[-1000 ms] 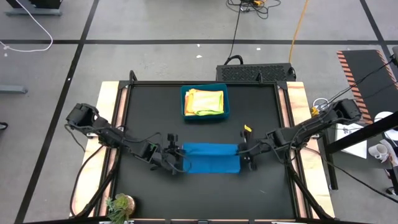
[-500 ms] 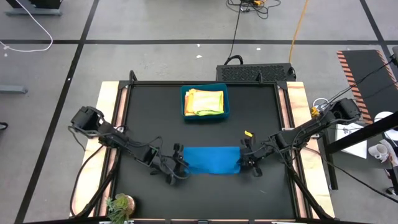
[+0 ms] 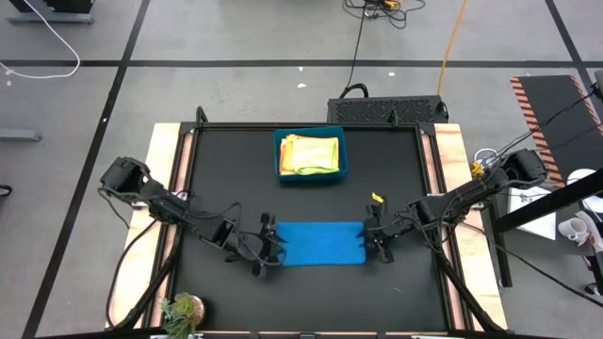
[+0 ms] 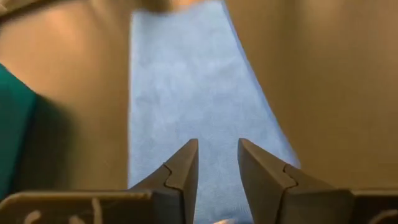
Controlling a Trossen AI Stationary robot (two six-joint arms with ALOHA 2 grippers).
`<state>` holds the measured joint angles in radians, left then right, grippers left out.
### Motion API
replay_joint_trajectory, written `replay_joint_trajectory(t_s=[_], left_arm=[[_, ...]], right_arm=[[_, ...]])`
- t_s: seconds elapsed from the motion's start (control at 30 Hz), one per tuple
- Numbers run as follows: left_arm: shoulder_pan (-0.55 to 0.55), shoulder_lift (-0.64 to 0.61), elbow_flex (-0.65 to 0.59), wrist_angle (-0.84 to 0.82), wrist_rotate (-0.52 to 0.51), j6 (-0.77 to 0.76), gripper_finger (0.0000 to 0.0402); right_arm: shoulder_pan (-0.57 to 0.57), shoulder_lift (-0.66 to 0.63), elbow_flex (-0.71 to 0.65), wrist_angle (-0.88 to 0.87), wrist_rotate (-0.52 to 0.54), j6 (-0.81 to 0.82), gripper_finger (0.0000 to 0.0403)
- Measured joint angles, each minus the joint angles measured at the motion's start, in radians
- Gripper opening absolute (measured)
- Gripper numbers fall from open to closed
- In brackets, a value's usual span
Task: Fold microfiber towels
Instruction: Fold the blue microfiber cloth
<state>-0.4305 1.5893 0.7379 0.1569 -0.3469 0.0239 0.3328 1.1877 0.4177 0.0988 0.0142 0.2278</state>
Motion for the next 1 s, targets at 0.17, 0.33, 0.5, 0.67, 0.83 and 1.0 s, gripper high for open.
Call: replay_joint_trajectory(t_s=[0.17, 0.33, 0.5, 0.67, 0.83, 1.0], left_arm=[[0.015, -0.026, 0.0, 0.001, -0.021, -0.001, 0.0115], [0.046, 0.02, -0.001, -0.009, -0.019, -0.059, 0.0115], [0.068, 0.063, 0.0, 0.009, -0.012, -0.077, 0.0115], [0.094, 0.096, 0.0, 0.083, 0.0, -0.075, 0.0115], [0.139, 0.147, 0.001, 0.257, 0.064, -0.07, 0.0115], [0.185, 0.241, 0.0, 0.451, 0.161, -0.018, 0.0115]], right_arm=[[-0.072, 0.0, 0.0, -0.015, 0.092, 0.0, 0.013], [-0.159, 0.0, 0.0, -0.045, 0.092, 0.0, 0.013], [-0.224, 0.004, 0.0, -0.093, 0.082, 0.043, 0.013], [-0.274, 0.004, -0.026, -0.068, -0.07, 0.145, 0.013], [-0.325, 0.004, -0.122, 0.048, -0.178, 0.283, 0.013], [-0.354, 0.002, -0.222, 0.209, -0.201, 0.3, 0.0127]])
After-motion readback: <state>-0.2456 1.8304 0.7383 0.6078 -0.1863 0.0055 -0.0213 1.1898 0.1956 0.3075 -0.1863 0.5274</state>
